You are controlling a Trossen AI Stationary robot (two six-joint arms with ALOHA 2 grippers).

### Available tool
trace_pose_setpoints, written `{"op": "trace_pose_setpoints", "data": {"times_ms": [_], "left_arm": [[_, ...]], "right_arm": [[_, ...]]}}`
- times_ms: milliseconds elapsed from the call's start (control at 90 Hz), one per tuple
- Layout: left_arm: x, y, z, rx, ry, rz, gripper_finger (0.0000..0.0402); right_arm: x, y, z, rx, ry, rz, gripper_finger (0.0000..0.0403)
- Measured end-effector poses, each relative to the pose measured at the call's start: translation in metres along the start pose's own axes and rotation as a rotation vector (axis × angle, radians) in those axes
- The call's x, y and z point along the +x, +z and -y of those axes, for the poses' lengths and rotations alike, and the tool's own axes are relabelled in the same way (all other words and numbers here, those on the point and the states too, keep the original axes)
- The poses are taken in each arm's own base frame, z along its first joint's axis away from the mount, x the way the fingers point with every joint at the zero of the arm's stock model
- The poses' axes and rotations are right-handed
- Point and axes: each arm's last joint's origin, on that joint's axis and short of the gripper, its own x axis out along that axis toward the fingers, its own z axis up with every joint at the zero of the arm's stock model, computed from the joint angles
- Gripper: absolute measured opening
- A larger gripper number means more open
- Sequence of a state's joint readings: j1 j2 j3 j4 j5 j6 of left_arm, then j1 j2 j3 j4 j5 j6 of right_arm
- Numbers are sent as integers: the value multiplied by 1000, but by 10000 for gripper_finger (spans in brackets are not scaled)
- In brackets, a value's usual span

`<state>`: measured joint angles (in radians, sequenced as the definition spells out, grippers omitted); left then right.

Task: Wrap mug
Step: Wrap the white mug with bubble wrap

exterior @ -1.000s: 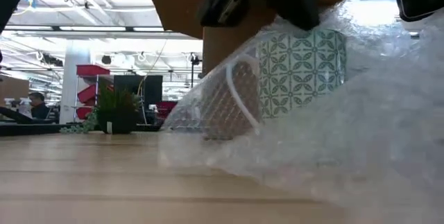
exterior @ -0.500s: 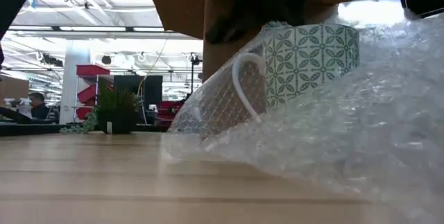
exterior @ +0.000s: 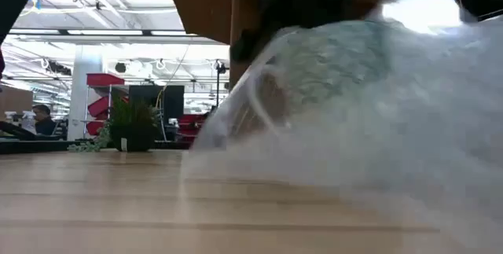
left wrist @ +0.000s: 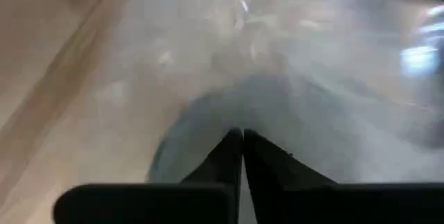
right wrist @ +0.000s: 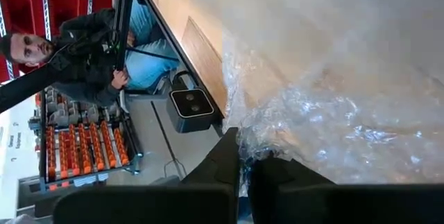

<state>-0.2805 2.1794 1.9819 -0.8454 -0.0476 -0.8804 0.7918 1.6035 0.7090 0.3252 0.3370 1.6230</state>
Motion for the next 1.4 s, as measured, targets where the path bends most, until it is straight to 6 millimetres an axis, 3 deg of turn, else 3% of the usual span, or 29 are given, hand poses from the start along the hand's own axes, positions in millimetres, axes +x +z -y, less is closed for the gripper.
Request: {"op": "trace_pose_setpoints", "data": {"times_ms": [311,456,644,1000,1178,1289,1400], "left_arm": [[-47,18,21,29,-87,56,0],[-53,25,34,39,-204,132,0],[-23,30,26,17,-185,123,0],[25,5,10,32,40,-46,0],[56,0,9,32,37,-74,0],[60,-2,8,31,37,-99,0],[49,-1,10,35,25,-92,0]], "right_arm": [[0,0,0,0,0,0,0],[0,-1,0,-2,2,-1,0],[0,-1,0,2,0,0,0],[-2,-6,1,-12,-4,-15,0],[-2,-5,1,-11,-3,-13,0],[-2,-6,0,-11,3,-15,0],[-2,-6,0,-11,3,-15,0]]}}
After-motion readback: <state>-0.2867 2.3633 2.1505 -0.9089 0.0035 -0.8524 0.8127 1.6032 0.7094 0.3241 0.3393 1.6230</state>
